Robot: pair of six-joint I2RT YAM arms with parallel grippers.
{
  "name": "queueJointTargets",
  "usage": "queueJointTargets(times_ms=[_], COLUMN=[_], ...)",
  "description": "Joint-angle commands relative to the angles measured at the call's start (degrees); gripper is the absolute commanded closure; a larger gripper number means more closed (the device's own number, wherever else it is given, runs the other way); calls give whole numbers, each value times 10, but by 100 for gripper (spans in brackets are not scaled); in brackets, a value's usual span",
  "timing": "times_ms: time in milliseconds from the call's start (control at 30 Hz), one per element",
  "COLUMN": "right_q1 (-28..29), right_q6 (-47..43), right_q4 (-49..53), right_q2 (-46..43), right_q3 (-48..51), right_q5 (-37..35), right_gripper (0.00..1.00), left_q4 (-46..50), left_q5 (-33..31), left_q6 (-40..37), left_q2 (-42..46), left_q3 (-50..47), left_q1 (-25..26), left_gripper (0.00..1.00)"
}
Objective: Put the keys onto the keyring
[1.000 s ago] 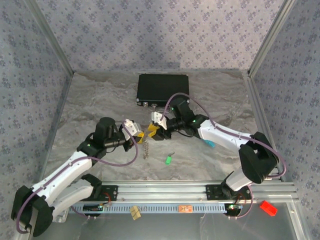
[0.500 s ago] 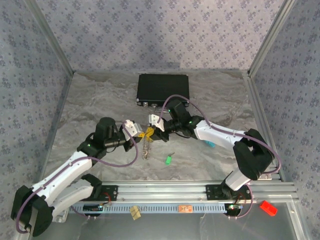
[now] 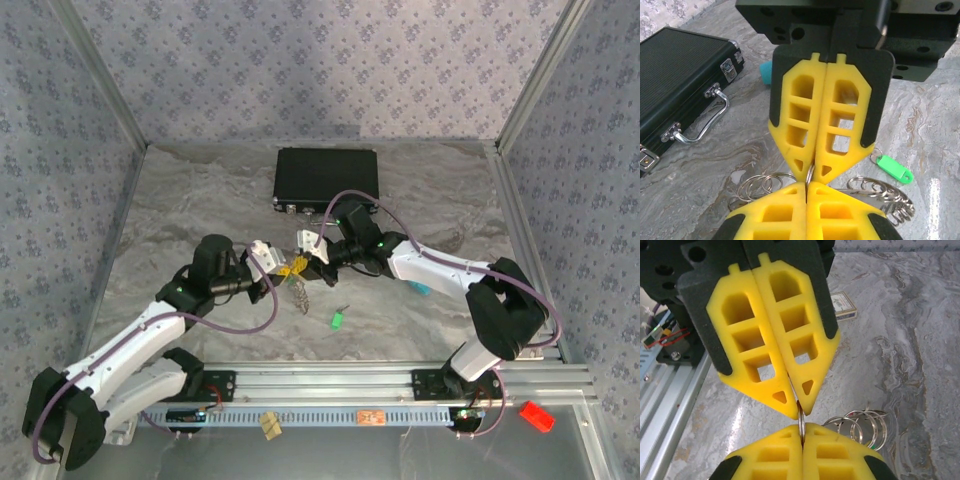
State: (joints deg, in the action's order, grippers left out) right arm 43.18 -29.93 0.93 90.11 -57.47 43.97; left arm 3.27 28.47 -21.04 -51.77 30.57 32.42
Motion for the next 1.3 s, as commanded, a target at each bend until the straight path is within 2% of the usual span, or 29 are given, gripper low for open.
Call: queueJointTargets(times_ms=[0, 33, 100, 133, 200, 300, 600, 1000, 1233, 1267], right_q1=[3, 3, 0, -2, -3, -3, 5, 14, 16, 15], right_q6=[-11, -11, -11, -11, -12, -15, -22, -25, -26, -23], right_q4=[8, 7, 5, 3, -2, -8, -8, -8, -1, -2], right_q2=[0, -2, -8, -13, -21, -29, -30, -15, -12, -14], right_q3=[-19, -18, -12, -9, -4, 2, 1, -15, -19, -18], right_q5=[20, 21, 24, 24, 26, 31, 40, 51, 52, 42], right_gripper=[100, 100, 100, 100, 100, 100, 100, 100, 100, 96], left_q4=[-2, 11, 38, 50, 58, 56, 40, 32, 32, 32], left_q5=[-6, -12, -15, -11, -3, 17, 43, 43, 48, 47], left_q6=[-2, 0, 3, 5, 14, 28, 28, 26, 22, 24], left_q2=[-1, -1, 2, 8, 24, 39, 26, 19, 9, 10], left_q3=[17, 23, 30, 29, 19, 0, -2, 3, 9, 11], left_q1=[5, 3, 0, -3, -6, -7, -8, -7, -8, -7], left_gripper=[100, 99, 80, 75, 69, 67, 76, 86, 100, 100])
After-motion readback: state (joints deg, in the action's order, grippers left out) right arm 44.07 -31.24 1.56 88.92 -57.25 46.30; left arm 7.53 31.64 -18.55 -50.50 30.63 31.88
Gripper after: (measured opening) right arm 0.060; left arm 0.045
